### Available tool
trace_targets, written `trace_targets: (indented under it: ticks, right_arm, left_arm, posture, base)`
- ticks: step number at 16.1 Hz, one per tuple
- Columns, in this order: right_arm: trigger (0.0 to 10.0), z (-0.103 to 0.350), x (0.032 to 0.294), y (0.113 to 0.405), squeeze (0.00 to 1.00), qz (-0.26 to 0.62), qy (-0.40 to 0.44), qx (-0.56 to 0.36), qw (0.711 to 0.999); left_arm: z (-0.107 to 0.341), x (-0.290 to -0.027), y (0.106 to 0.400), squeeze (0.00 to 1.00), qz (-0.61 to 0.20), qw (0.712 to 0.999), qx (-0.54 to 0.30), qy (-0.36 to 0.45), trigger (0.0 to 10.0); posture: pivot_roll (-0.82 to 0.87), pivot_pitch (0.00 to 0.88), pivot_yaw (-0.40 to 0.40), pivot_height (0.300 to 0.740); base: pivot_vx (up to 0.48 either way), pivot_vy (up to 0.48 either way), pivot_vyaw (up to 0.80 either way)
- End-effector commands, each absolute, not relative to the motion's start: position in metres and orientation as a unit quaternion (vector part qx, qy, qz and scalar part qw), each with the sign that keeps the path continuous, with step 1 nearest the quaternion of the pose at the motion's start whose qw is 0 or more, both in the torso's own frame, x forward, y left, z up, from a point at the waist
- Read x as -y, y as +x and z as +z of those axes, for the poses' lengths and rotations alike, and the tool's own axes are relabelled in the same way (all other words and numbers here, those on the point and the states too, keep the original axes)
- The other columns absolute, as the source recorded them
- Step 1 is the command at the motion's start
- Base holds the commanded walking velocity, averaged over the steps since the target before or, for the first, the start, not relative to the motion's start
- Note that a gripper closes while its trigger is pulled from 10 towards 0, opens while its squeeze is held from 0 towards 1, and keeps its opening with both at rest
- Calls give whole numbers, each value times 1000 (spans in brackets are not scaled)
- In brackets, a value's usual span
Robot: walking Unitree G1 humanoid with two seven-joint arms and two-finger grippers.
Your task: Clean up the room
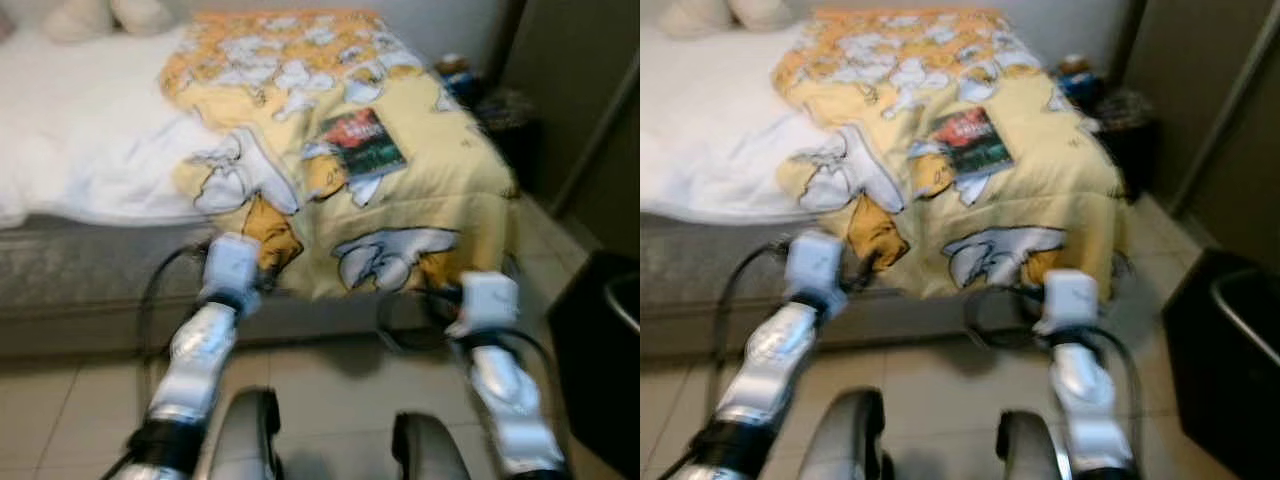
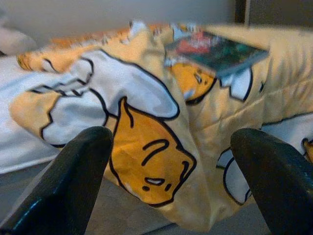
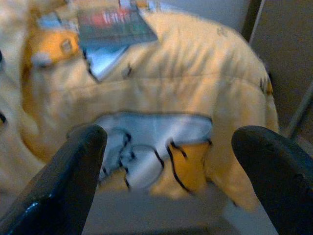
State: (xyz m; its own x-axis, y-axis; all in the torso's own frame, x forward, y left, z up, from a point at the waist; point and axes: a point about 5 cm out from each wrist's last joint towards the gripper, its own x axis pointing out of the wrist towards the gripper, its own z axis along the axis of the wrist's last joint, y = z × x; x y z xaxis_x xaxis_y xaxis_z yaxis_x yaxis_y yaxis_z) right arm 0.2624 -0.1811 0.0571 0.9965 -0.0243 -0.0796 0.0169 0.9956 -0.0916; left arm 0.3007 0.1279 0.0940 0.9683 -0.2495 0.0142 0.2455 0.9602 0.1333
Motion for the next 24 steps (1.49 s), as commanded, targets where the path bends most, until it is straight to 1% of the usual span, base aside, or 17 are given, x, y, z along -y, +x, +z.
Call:
trace_targets:
  ticks: [1, 4, 9, 14, 17, 19, 20, 22, 24]
  right_arm:
    - [10000, 70, 175, 271, 0, -1, -44, -8, 999]
    - [10000, 73, 176, 272, 0, -5, -40, 0, 999]
    - [10000, 73, 175, 271, 0, -7, -37, 0, 999]
    - [10000, 79, 173, 267, 0, -2, -48, 18, 999]
    - [10000, 93, 169, 264, 0, -1, -52, 41, 998]
    - [10000, 91, 172, 259, 0, -7, -47, 34, 998]
    - [10000, 88, 173, 257, 0, -9, -47, 29, 998]
    - [10000, 86, 178, 255, 0, -21, -44, 20, 999]
    - [10000, 85, 178, 258, 0, -28, -49, 14, 998]
  left_arm:
    - [92, -132, 298, 0, -129, 989, 19, 71, 10000]
    - [98, -129, 297, 0, -146, 986, 39, 67, 10000]
    - [100, -124, 295, 0, -169, 982, 52, 69, 10000]
    - [108, -118, 292, 0, -196, 976, 70, 69, 10000]
    - [122, -117, 290, 0, -209, 973, 81, 56, 10000]
    - [132, -118, 293, 0, -200, 975, 87, 40, 10000]
    - [132, -119, 293, 0, -198, 975, 87, 43, 10000]
    - [121, -126, 293, 0, -179, 981, 58, 35, 10000]
    - [107, -132, 294, 0, -150, 989, 12, 6, 10000]
  posture:
    - [-162, 0, 57, 609]
    - [-159, 0, 50, 609]
    - [-153, 0, 48, 609]
    - [-143, 0, 50, 609]
    - [-139, 7, 61, 609]
    - [-145, 13, 66, 609]
    - [-152, 0, 69, 609]
    - [-164, 0, 74, 609]
    - [-170, 0, 79, 609]
  base:
    - [435, 0, 0]
    - [435, 0, 0]
    - [434, 0, -555]
    - [434, 0, 0]
    - [0, 0, 0]
    - [0, 0, 0]
    - [0, 0, 0]
    - [0, 0, 0]
    - [0, 0, 0]
